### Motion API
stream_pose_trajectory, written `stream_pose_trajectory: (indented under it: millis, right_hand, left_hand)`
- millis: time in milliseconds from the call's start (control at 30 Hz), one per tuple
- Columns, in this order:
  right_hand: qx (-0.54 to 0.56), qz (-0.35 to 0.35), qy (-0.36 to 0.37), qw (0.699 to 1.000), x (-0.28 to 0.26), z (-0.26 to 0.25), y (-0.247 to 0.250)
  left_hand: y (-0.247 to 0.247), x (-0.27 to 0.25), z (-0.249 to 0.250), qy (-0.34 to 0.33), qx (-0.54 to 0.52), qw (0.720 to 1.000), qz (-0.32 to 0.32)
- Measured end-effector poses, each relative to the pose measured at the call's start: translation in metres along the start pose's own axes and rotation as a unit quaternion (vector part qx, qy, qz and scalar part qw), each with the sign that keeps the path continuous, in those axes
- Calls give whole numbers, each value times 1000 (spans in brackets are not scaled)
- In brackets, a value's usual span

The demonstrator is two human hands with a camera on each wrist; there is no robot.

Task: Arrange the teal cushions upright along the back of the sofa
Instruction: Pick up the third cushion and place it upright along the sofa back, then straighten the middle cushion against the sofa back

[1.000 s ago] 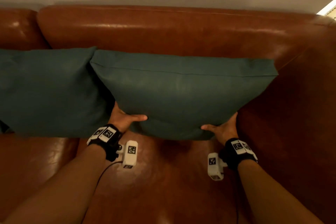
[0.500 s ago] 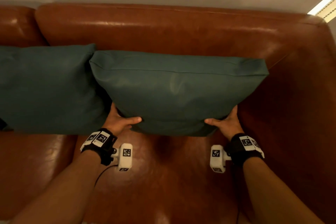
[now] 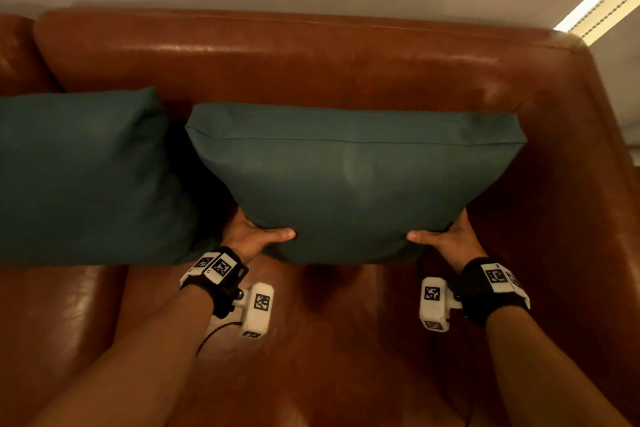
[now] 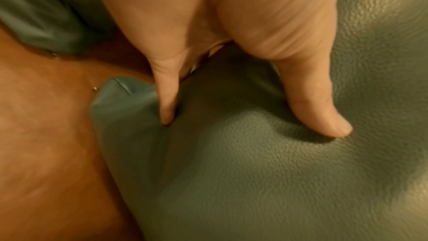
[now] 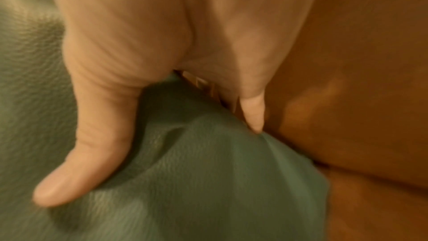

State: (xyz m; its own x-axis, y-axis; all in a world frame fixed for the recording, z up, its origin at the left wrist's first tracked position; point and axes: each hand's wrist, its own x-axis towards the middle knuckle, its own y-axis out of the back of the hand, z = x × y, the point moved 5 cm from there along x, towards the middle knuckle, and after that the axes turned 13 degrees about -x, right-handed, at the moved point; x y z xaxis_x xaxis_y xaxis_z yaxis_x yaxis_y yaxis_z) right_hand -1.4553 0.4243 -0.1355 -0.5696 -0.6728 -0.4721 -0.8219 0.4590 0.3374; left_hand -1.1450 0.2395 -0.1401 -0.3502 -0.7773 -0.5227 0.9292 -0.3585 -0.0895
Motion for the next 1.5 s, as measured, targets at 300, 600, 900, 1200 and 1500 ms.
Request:
stream_pose_trajectory:
  millis: [300, 600, 900, 1200, 1500]
  right_hand:
    - [3, 11, 19, 1000, -1, 0, -4]
    - [21, 15, -31, 999, -9, 3, -8]
    - [16, -1, -204, 979, -59, 35, -33]
    - [-131, -132, -282, 941, -130, 30, -186]
    - [-124, -163, -148, 967, -133, -96, -394]
  left_hand:
    - [5, -3, 1, 29, -16, 999, 24]
    - [11, -11, 4, 49, 23, 998, 34]
    - [46, -30, 9, 83, 8, 996, -8]
    - [230, -65, -4, 155, -26, 984, 87]
    - [429, -56, 47, 15, 1, 958, 287]
